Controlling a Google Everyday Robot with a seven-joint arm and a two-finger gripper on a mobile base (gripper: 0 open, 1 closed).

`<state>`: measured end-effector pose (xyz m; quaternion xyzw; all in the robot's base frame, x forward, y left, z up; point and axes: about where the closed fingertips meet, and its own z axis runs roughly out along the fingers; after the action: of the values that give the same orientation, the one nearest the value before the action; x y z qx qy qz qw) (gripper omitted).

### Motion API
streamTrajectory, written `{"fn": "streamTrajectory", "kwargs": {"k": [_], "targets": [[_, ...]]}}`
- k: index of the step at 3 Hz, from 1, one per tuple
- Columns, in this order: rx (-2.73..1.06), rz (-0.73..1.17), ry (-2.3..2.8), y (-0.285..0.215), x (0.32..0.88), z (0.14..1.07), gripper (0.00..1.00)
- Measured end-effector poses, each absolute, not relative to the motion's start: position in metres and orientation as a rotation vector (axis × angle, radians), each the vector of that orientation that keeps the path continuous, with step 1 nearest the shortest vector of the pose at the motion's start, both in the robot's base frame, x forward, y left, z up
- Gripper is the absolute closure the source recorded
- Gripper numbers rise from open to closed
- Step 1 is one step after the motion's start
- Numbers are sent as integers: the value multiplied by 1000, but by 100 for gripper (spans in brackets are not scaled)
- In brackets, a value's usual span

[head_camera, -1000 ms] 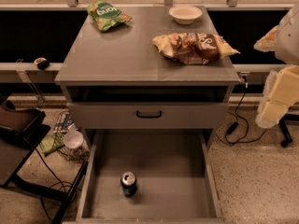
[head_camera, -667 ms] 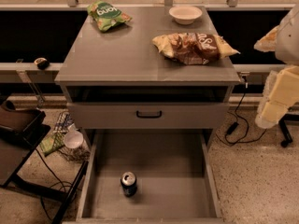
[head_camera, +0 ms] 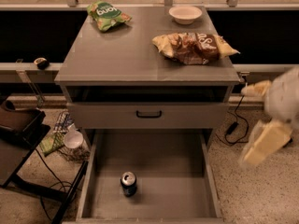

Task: Pick pepsi can from middle drawer and place on counter

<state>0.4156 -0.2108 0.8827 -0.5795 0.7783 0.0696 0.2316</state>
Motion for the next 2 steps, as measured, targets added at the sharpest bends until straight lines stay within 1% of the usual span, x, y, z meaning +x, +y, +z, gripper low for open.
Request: {"fn": "streamTrajectory", "kwargs": {"k": [1,2], "targets": [[-1434,466,2000,-191,407,776,0],[-1321,501,1847,-178,432,741,0]]}}
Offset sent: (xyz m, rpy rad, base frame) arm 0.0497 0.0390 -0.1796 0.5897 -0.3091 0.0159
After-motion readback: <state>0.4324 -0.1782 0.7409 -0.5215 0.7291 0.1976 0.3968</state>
